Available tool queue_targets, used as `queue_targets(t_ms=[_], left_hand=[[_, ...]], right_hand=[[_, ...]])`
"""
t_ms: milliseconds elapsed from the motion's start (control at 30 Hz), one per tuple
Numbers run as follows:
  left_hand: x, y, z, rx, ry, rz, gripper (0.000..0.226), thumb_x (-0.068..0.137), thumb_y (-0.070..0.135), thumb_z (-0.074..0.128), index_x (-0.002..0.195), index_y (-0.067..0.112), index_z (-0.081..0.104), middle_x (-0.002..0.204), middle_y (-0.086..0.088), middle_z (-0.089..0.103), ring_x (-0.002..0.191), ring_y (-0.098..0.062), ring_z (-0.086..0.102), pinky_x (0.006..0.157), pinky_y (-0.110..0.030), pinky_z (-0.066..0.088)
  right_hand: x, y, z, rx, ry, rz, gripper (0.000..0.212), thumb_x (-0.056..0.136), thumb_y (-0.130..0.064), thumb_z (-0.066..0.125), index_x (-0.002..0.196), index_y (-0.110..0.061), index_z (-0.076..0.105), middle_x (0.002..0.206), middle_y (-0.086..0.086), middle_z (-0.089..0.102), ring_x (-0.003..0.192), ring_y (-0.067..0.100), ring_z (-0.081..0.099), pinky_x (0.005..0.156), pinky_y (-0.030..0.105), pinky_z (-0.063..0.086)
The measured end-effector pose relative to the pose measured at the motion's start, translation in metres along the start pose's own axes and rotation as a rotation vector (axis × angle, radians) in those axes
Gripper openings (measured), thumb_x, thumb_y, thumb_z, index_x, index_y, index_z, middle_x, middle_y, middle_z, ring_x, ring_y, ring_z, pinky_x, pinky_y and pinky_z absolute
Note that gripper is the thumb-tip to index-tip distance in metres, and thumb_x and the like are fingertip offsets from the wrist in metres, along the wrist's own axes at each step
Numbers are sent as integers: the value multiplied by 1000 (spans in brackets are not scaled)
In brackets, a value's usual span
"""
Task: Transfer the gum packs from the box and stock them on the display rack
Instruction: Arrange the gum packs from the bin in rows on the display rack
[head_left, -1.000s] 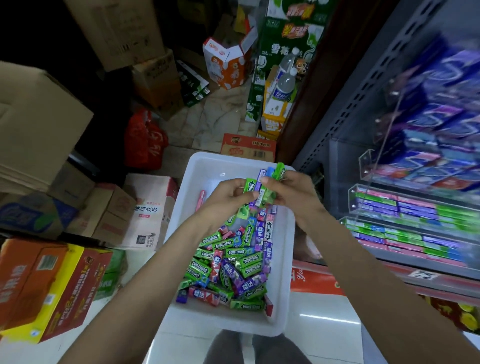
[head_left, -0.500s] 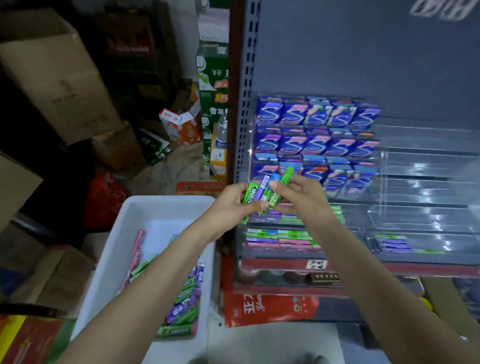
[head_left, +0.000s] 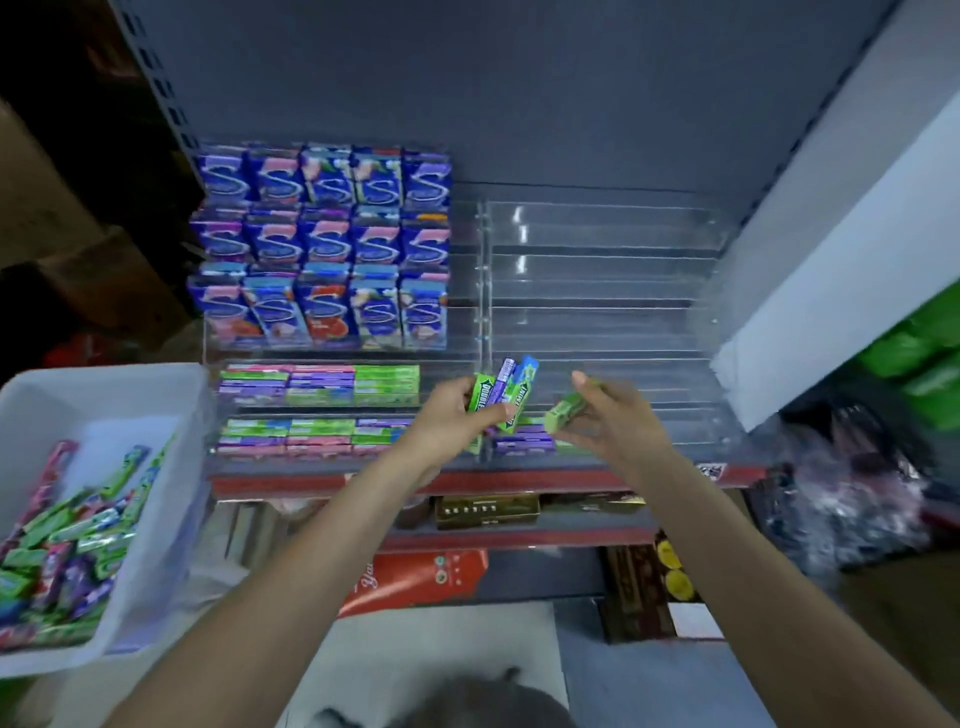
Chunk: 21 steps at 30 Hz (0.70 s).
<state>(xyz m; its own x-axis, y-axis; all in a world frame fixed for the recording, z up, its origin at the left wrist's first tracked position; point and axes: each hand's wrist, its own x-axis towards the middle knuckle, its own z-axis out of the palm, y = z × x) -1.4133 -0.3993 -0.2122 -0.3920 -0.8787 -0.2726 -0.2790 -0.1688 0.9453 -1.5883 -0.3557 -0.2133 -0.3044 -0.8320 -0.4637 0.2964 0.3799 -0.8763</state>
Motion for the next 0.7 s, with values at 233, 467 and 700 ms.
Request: queue_targets(t_ms=[233, 467, 700], left_hand=[[11, 6, 46, -14, -1, -109, 16, 86, 19, 65, 99, 12, 60, 83, 0, 65, 70, -10, 58, 60, -23, 42], [15, 4, 53, 16, 50, -129, 22, 87, 19, 65, 107, 11, 59, 89, 1, 66, 77, -9, 60, 62, -22, 42], [18, 5, 55, 33, 57, -134, 30, 87, 21, 65, 112, 7, 59, 95, -2, 67, 80, -9, 61, 61, -20, 41]], right_hand=[[14, 6, -50, -4, -49, -10, 8, 94, -7, 51, 88, -10, 55, 90, 9, 60, 68, 10, 68, 68, 23, 57], [34, 7, -82, -161, 35, -110, 9, 84, -2, 65, 92, 2, 65, 84, 12, 67, 66, 11, 68, 63, 13, 54], [42, 5, -86, -182, -25, -120, 9, 82, 5, 64, 88, -2, 62, 85, 13, 68, 67, 14, 69, 64, 16, 55]])
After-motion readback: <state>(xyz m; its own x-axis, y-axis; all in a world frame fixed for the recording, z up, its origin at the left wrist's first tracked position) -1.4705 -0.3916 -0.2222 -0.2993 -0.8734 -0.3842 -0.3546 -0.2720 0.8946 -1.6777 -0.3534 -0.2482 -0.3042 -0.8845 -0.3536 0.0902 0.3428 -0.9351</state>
